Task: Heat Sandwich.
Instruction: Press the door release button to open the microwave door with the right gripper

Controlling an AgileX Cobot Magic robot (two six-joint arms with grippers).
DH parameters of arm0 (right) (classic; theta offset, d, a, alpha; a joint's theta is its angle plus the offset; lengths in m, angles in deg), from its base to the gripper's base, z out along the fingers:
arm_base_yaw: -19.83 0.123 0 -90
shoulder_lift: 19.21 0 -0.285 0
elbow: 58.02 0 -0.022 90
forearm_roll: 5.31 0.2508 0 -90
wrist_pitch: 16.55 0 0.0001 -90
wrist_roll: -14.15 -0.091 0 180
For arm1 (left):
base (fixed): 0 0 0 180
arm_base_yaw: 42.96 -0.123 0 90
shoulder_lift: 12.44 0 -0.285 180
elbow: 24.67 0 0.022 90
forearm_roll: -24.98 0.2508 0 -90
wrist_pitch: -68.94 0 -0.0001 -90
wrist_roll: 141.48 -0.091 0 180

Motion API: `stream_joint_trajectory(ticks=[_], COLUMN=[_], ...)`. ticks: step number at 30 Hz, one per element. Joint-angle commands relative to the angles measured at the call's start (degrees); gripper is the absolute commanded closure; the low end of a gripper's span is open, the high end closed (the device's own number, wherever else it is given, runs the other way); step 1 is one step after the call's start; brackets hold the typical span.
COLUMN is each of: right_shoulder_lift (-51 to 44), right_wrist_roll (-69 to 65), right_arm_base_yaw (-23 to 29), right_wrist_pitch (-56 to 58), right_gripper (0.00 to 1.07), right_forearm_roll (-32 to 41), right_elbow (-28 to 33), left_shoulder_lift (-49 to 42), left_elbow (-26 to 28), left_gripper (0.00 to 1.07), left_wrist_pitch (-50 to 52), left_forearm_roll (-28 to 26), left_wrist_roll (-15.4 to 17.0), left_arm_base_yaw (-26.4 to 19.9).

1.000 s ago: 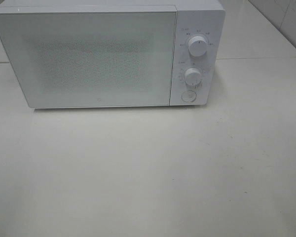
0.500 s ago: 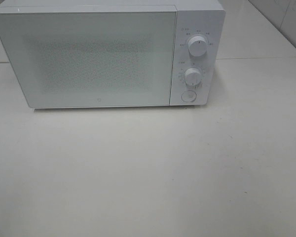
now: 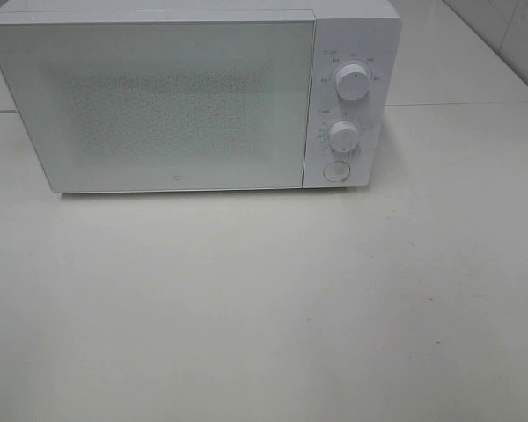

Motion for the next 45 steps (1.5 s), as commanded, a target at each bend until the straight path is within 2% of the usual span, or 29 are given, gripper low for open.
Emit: stream_joint_trajectory(ticks=[1, 9, 30, 45], right_shoulder_lift=[-3.0, -9.6, -9.2, 7.0], right_wrist_roll=[0.1, 0.4, 0.9, 1.2], right_arm_base_yaw=[-1.5, -2.6, -2.6, -2.6], right_wrist_pitch=[-1.8, -1.8, -3.8, -18.1], right_gripper=[0.31, 0.31, 0.30, 0.31], right_forearm_roll=[0.3, 0.3, 0.1, 0.1], right_elbow=[0.8, 0.9, -0.6, -1.5], left_shoulder_lift=[-1.3, -1.3, -1.0, -1.0], left_elbow=[-0.1, -0.1, -0.1, -0.1], left_gripper=[0.09, 0.09, 0.09, 0.09], left_wrist_pitch=[0.5, 0.5, 0.5, 0.5], left_forearm_roll=[-0.4, -0.4, -0.3, -0.3], left_wrist_roll=[0.1, 0.1, 0.1, 0.1], left_arm_base_yaw=[-0.2, -0.2, -0.2, -0.2])
